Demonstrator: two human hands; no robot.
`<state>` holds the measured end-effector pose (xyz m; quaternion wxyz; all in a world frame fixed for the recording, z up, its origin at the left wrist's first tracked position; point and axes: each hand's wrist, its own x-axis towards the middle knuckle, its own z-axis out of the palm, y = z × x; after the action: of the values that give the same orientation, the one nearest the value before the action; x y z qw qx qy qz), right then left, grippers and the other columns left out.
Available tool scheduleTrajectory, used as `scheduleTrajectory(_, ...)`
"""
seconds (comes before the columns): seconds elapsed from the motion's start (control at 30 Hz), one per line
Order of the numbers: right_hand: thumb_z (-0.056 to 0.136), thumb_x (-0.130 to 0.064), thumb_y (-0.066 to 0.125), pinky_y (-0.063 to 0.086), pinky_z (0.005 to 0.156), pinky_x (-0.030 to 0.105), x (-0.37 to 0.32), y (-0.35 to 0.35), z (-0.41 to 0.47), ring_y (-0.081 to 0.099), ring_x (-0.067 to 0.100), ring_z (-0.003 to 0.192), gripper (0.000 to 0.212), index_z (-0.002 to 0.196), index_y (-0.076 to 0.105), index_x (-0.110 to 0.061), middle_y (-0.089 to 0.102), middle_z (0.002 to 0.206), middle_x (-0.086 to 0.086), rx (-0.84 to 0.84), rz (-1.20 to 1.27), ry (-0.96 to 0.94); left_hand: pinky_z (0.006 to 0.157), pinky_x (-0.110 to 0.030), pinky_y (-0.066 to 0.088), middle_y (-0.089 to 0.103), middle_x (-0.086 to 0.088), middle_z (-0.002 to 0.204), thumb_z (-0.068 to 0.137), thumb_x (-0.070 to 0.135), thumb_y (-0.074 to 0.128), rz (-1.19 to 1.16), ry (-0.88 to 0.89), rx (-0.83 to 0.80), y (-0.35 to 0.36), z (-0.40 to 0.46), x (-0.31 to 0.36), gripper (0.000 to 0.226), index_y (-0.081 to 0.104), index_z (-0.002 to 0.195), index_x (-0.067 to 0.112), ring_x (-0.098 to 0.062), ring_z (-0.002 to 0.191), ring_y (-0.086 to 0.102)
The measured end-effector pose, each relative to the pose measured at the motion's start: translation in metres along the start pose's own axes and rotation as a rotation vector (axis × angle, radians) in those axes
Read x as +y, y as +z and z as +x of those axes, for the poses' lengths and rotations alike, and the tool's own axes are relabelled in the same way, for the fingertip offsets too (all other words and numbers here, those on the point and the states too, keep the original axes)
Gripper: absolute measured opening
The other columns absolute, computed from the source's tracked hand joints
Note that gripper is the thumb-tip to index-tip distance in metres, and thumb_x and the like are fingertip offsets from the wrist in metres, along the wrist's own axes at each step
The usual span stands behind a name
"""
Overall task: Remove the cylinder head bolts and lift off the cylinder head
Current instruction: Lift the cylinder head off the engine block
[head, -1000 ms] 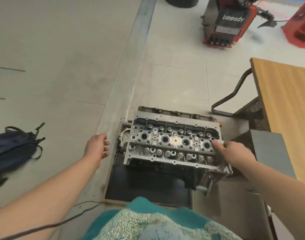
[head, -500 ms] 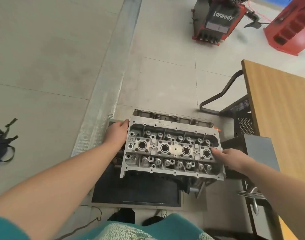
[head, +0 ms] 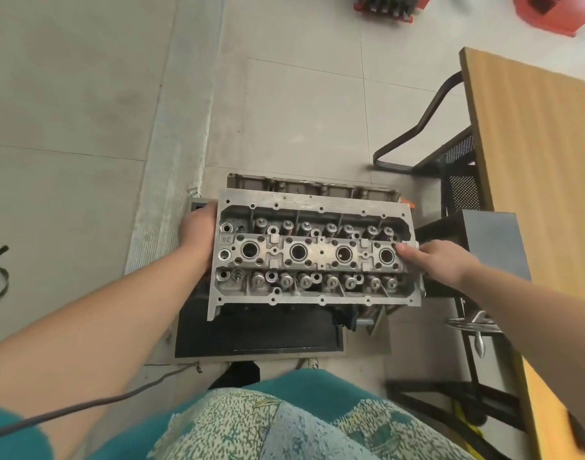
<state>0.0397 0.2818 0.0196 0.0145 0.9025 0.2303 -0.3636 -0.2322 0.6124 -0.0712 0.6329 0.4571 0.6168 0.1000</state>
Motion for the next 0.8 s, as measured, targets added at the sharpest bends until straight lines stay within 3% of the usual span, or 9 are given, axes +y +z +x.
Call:
scheduleTrajectory(0.2, 0.054, -0.114, 0.014, 0.047, 0.066, 0.033, 0.004, 0.002, -0.003, 0.069, 0.016, 0.076, 0.114, 0.078, 0.077, -0.022, 0.074, 0.079, -0.007, 0.058, -0.043, -0.049, 0.068, -0.037, 0.037, 0.053, -0.007, 0.072, 0.094, 0.029, 0.059, -0.015, 0.036, 0.042, 0.002, 0.0, 0.001, 0.027, 0.053, 0.072, 0.014, -0.022, 0.076, 0.05)
scheduleTrajectory(0.4, 0.06, -0.109, 0.016, 0.042, 0.06, 0.029, 0.006, 0.006, -0.016, 0.067, 0.015, 0.071, 0.105, 0.072, 0.073, -0.022, 0.071, 0.07, -0.008, 0.129, -0.069, -0.075, 0.058, -0.034, 0.031, 0.044, 0.002, 0.06, 0.091, 0.025, 0.055, -0.026, 0.053, 0.051, -0.004, -0.013, -0.003, 0.032, 0.041, 0.062, 0.021, -0.017, 0.059, 0.043)
scheduleTrajectory(0.5, 0.064, -0.109, 0.018, 0.042, 0.058, 0.029, 0.006, 0.009, -0.028, 0.067, 0.014, 0.066, 0.102, 0.066, 0.072, -0.024, 0.069, 0.057, -0.013, 0.143, -0.064, -0.093, 0.056, -0.032, 0.032, 0.046, 0.002, 0.06, 0.09, 0.028, 0.055, -0.034, 0.055, 0.064, -0.015, -0.026, -0.005, 0.031, 0.043, 0.063, 0.021, -0.016, 0.056, 0.043)
scheduleTrajectory(0.7, 0.067, -0.108, 0.017, 0.045, 0.058, 0.028, 0.003, 0.033, -0.067, 0.067, 0.002, 0.057, 0.097, 0.069, 0.074, -0.029, 0.067, 0.06, -0.029, 0.107, -0.04, -0.152, 0.04, -0.023, 0.026, 0.042, 0.007, 0.05, 0.091, 0.025, 0.054, -0.035, 0.149, 0.118, -0.056, -0.071, -0.008, 0.034, 0.039, 0.061, 0.02, -0.009, 0.042, 0.036)
scheduleTrajectory(0.8, 0.068, -0.108, 0.017, 0.049, 0.061, 0.029, 0.005, 0.051, -0.08, 0.067, 0.004, 0.057, 0.099, 0.064, 0.072, -0.026, 0.068, 0.06, -0.024, 0.09, -0.053, -0.212, 0.043, -0.022, 0.029, 0.044, 0.005, 0.054, 0.092, 0.024, 0.053, -0.031, 0.183, 0.16, -0.08, -0.103, -0.027, 0.029, 0.044, 0.065, 0.018, -0.008, 0.042, 0.038)
